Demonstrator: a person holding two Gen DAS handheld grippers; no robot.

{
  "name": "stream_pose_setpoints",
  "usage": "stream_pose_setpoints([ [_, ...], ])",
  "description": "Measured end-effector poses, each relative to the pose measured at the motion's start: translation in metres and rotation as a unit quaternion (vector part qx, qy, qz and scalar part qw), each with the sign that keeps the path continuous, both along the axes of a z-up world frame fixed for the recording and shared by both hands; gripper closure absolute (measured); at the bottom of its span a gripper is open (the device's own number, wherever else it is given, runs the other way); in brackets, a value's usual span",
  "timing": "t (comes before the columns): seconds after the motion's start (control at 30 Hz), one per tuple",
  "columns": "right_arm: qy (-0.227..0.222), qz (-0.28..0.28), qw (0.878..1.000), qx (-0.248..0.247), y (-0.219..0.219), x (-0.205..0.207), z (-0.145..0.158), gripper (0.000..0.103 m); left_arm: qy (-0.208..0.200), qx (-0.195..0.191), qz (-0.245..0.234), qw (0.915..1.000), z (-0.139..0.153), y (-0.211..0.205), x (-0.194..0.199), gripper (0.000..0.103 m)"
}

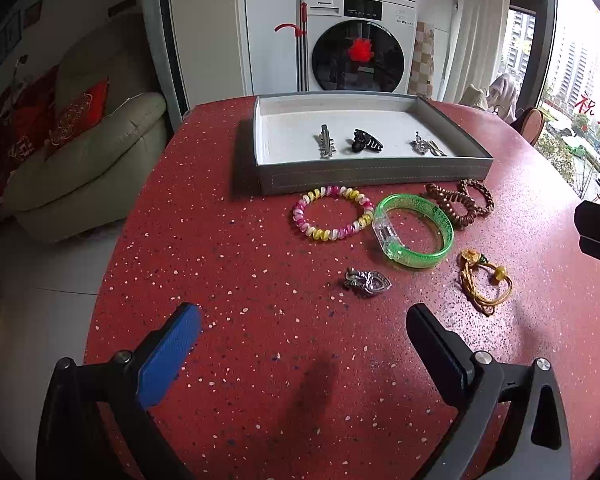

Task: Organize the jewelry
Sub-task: 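Withdraw both open tools from the tray back over the table, then grasp the small silver heart pendant with the left tool while the right tool grasps the yellow cord bracelet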

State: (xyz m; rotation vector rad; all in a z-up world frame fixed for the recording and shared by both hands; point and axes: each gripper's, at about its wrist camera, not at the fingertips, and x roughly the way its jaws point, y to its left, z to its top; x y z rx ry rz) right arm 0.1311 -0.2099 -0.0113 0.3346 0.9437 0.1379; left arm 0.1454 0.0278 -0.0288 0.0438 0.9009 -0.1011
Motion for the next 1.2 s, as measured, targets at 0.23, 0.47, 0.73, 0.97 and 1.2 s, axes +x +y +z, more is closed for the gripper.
stream_pose_setpoints([
  [0.23, 0.046, 0.002, 0.998, -0.031, 0.009, -0.015, -0.031, 0.0, 0.03, -0.017, 0.003, 0.9994, -0.02, 0.001, -0.003, 0.0],
  [0.47, 0.058, 0.001, 0.996, -0.062, 0.014, -0.01, -0.036, 0.0, 0.04, -0.018, 0.008, 0.999, -0.026, 0.0, 0.01, 0.0],
  [0.73, 0.06, -0.006, 0.995, -0.076, 0.011, 0.004, -0.037, 0.001, 0.053, -0.031, 0.019, 0.9979, -0.026, -0.001, 0.028, 0.0],
  [0.97, 0.07, 0.022, 0.991, -0.108, 0.016, 0.022, -0.047, 0.015, 0.046, -0.023, 0.018, 0.9985, -0.024, -0.009, 0.04, 0.0],
  [1.2, 0.064, 0.069, 0.985, -0.142, 0.032, 0.031, -0.052, 0.029, 0.045, -0.009, 0.01, 0.9989, -0.031, -0.02, 0.046, 0.0],
])
